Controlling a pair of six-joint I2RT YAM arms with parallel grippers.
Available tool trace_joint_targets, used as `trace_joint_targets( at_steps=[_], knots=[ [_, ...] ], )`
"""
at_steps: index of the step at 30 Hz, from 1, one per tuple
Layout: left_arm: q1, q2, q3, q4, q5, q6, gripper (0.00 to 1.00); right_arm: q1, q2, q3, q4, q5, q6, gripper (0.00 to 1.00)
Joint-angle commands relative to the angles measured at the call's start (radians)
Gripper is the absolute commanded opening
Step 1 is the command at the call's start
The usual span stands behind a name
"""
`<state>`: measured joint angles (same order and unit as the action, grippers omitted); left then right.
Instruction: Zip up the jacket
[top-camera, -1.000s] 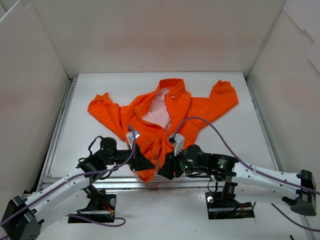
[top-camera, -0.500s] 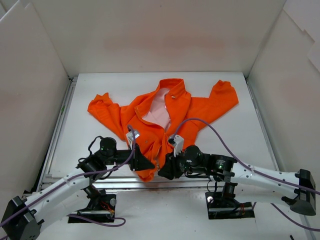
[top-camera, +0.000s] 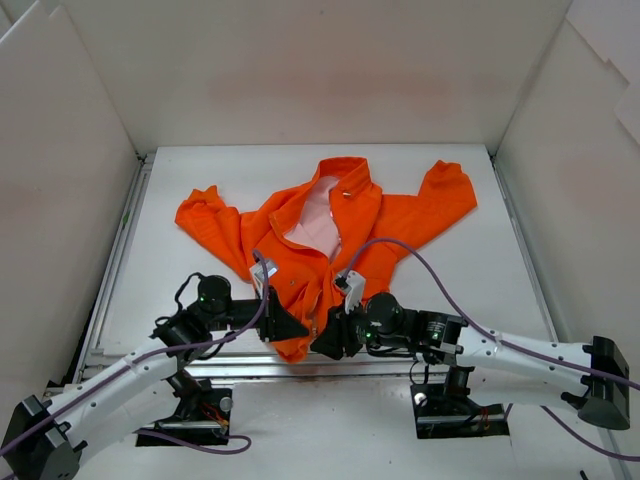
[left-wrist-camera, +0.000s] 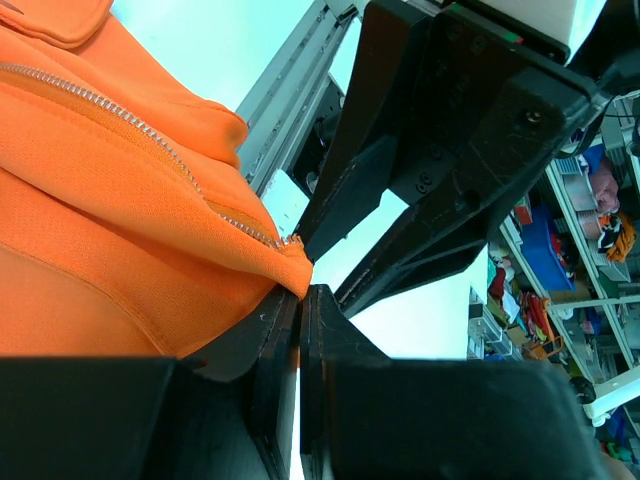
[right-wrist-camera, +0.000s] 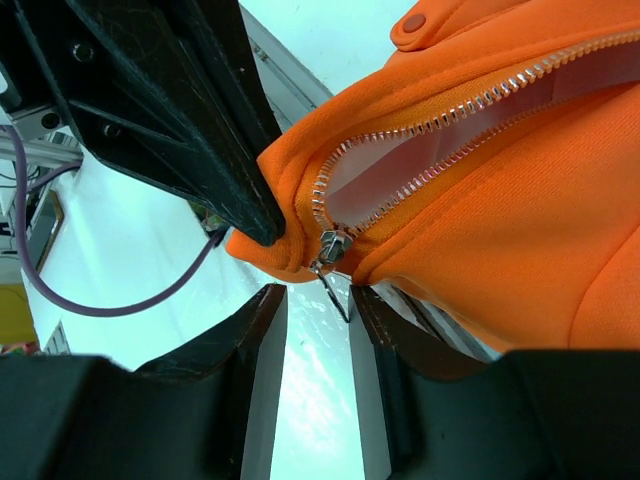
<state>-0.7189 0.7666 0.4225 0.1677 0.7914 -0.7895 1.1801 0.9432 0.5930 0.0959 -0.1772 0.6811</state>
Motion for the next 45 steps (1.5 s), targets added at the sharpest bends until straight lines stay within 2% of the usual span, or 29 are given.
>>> trace_joint_targets(
  at_steps=[1, 2, 6, 8, 14, 17, 22, 25, 32, 36, 39, 42, 43, 45],
  knots=[
    [-0.005, -0.016, 0.038, 0.082, 0.028, -0.013, 0.0, 0.007, -0.009, -0.009, 0.102, 0.001, 0.018, 0.32],
    [-0.005, -0.018, 0.036, 0.082, 0.025, -0.013, 0.0, 0.009, -0.007, -0.009, 0.102, 0.001, 0.021, 0.27],
    [-0.005, -0.012, 0.041, 0.084, 0.029, -0.014, 0.0, 0.009, -0.012, -0.007, 0.09, 0.013, 0.029, 0.15],
    [-0.014, -0.018, 0.033, 0.084, 0.028, -0.014, 0.0, 0.01, -0.02, -0.004, 0.079, 0.027, 0.031, 0.01],
    [-0.025, -0.021, 0.024, 0.027, -0.009, 0.019, 0.0, 0.012, -0.101, 0.013, 0.067, 0.007, 0.084, 0.0],
    [-0.073, -0.016, 0.018, -0.008, -0.059, 0.047, 0.0, 0.01, -0.121, 0.04, 0.056, 0.007, 0.112, 0.0],
    [-0.151, 0.003, 0.003, -0.062, -0.162, 0.081, 0.0, -0.013, -0.057, 0.083, 0.09, -0.01, 0.156, 0.0],
    [-0.162, -0.004, 0.001, -0.101, -0.211, 0.099, 0.0, -0.054, -0.02, 0.083, 0.198, -0.117, 0.205, 0.0],
    [-0.217, -0.065, 0.007, -0.249, -0.377, 0.182, 0.0, -0.082, -0.006, 0.074, 0.395, -0.229, 0.333, 0.0],
    [-0.252, -0.082, -0.031, -0.243, -0.422, 0.191, 0.0, -0.103, -0.027, 0.073, 0.369, -0.17, 0.377, 0.0],
    [-0.263, -0.096, -0.057, -0.231, -0.432, 0.185, 0.0, -0.152, -0.02, 0.016, 0.461, -0.111, 0.464, 0.0],
    [-0.289, -0.107, -0.071, -0.22, -0.455, 0.176, 0.0, -0.189, 0.029, -0.044, 0.628, -0.064, 0.586, 0.0],
    [-0.301, -0.105, -0.067, -0.223, -0.458, 0.177, 0.0, -0.216, 0.075, -0.082, 0.772, -0.058, 0.622, 0.0],
    [-0.327, -0.104, -0.067, -0.241, -0.483, 0.182, 0.0, -0.232, 0.13, -0.105, 0.923, -0.062, 0.733, 0.0]
  ],
)
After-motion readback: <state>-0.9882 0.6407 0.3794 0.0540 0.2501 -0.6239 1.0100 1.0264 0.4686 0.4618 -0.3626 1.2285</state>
